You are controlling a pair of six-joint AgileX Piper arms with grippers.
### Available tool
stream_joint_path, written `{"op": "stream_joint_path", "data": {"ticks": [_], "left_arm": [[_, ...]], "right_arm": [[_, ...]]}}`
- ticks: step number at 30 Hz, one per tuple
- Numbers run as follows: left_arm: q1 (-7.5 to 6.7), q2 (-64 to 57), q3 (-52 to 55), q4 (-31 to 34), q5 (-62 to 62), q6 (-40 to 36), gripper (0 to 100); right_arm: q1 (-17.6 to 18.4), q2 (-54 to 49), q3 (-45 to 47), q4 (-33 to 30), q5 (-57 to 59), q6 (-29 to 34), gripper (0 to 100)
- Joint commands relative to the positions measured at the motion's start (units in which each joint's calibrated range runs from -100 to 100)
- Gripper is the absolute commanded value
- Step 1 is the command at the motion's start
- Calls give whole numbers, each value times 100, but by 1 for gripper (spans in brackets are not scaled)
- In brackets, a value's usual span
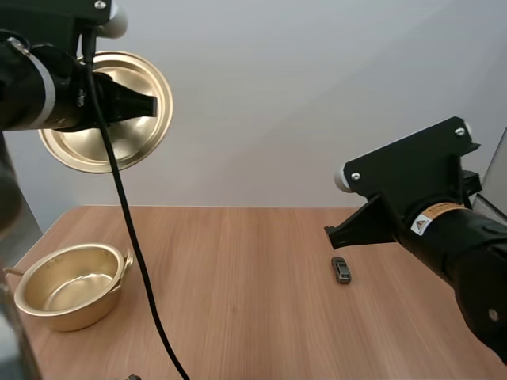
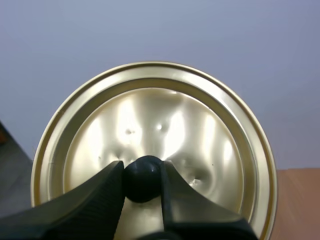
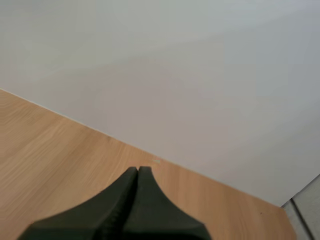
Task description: Open the pot, put the car inside, and close it
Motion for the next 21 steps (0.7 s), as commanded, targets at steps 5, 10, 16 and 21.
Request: {"op": "stream_joint_path", "data": {"ticks": [5, 10, 16, 21], "left_arm": [[3, -425, -356, -1487, 1908, 106, 0], [3, -791, -415, -1856, 1908, -97, 0], [3, -1111, -430, -1889, 931, -607, 0], [3, -1065, -720, -1598, 91, -1229, 0]], "right_arm": [[-1, 3032, -602, 198, -12, -11, 0], [-1, 3676, -899, 325, -85, -11, 0], [-1, 4037, -1070, 389, -237, -11, 68], [-1, 4239, -1156, 484, -90, 330, 85]]}}
